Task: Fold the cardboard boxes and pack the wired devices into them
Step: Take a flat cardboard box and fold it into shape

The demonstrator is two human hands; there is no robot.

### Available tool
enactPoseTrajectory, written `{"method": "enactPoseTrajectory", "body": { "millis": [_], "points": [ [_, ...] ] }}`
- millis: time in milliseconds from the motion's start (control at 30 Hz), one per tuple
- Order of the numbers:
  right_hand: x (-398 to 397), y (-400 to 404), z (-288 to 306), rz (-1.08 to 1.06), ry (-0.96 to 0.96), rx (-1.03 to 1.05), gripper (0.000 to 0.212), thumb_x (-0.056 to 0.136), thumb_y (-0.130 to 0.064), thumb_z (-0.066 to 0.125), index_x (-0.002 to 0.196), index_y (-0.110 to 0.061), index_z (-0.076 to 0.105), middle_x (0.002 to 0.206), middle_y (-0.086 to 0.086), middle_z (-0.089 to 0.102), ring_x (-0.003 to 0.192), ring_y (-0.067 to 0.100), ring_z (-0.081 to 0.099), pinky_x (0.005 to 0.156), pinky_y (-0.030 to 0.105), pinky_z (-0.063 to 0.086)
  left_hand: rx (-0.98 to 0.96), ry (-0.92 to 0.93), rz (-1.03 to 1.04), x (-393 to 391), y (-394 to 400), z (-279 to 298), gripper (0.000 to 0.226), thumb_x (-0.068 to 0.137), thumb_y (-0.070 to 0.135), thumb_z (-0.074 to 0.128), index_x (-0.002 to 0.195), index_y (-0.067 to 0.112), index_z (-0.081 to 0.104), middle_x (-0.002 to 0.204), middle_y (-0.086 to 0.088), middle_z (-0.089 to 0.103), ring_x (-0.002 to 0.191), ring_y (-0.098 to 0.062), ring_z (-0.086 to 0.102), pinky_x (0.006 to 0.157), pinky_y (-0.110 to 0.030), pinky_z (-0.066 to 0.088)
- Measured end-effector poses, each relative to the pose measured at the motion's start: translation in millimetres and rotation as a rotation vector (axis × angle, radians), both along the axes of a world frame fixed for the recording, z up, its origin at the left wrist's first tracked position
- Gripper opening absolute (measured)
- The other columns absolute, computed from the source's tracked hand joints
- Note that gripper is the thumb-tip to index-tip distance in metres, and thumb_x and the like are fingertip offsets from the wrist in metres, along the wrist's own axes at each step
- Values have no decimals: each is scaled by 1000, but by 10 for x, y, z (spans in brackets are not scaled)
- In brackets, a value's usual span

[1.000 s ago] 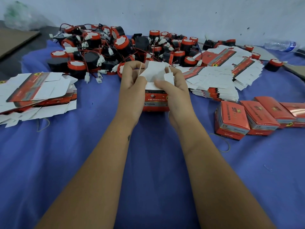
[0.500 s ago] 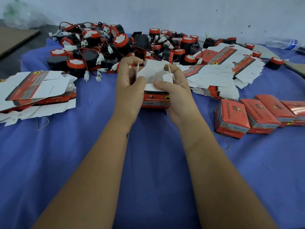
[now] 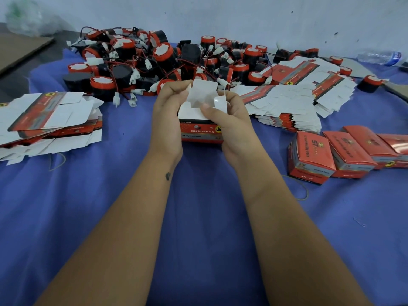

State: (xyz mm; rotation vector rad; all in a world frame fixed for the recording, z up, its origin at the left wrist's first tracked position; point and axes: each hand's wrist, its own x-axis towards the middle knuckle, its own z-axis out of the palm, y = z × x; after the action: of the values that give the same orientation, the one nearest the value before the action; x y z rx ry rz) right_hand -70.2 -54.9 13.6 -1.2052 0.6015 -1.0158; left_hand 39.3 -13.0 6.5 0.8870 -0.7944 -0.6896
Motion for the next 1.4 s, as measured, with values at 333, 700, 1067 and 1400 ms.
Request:
{"method": "enactPoseTrajectory", "body": {
  "millis": [333, 700, 1067, 1400],
  "points": [
    [43, -28, -27, -79, -84, 187, 30, 77, -24, 65, 104, -13, 63, 104, 12, 69, 89, 24, 65, 74, 39, 53, 31, -20, -23, 11, -5, -39, 23, 100, 14, 46, 107, 21, 67, 100, 6, 72, 94, -14, 68, 75, -28, 54],
    [29, -11, -2, -175, -38, 2, 35, 86, 4, 56, 97, -28, 62, 92, 2, 66, 82, 22, 65, 68, 37, 55, 78, -21, -44, -25, 38, -11, 28, 93, 25, 50, 109, 30, 72, 109, 3, 74, 99, -17, 71, 73, -29, 56],
    [62, 37, 44, -19, -182, 76, 30, 102, -32, 43, 115, -28, 69, 127, 4, 66, 119, 26, 60, 102, 49, 48, 111, -31, -6, -64, 23, 17, 46, 96, 0, 40, 99, 38, 66, 88, 20, 74, 80, -3, 71, 63, -21, 55],
    [49, -2, -10, -27, -106, 3, 41, 87, 5, 48, 90, -31, 68, 99, 3, 68, 85, 21, 64, 67, 35, 56, 62, -79, -23, -54, 35, 10, 44, 89, -1, 43, 86, 37, 64, 96, 0, 66, 81, -17, 64, 62, -32, 54]
  ]
}}
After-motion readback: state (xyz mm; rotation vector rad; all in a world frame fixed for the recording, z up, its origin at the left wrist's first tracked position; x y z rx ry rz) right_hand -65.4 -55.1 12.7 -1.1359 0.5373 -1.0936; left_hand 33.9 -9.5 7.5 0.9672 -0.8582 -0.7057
